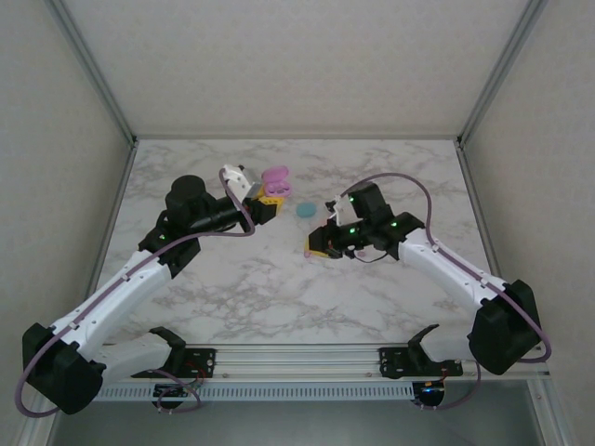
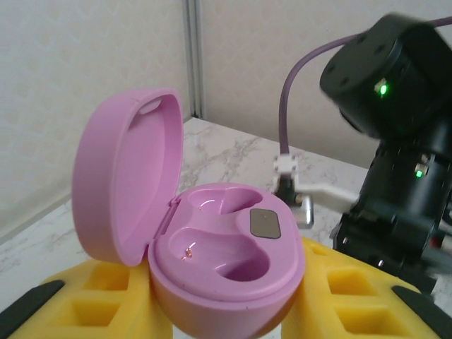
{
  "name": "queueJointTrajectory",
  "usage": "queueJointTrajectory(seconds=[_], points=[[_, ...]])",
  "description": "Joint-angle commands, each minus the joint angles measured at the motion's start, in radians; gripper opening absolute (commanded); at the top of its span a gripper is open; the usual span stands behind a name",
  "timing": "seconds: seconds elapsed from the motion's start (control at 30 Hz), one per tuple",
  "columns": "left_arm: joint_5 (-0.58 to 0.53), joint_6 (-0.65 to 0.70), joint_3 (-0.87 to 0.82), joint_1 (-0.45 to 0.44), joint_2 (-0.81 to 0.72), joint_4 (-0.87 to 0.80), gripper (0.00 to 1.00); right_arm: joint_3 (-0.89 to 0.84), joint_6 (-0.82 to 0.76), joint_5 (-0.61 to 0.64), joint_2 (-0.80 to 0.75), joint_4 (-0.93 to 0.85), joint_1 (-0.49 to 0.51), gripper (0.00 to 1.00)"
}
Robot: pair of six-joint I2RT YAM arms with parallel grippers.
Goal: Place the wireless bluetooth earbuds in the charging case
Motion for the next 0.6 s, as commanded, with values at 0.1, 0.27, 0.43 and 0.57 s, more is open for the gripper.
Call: queueJointTrajectory(seconds=[0.1,0.27,0.43,0.57], points=[[-0.011,-0.01,-0.016,0.022,-0.027,0.01,0.35,0.058,-0.012,-0.317,-0.026,0.12,-0.051,0.15],[-0.004,-0.001,-0.024,0.021,-0.019,0.005,0.35,0.091,0.035,-0.379,-0.04,0.202,-0.057,0.15],[0.016,0.004,-0.04,0.02,-0.011,0.026,0.35,0.126,0.088,-0.403,-0.051,0.267,-0.058,0.15],[0.026,0.02,-0.054,0.017,-0.008,0.036,0.35,0.168,0.097,-0.393,-0.049,0.249,-0.058,0.16]])
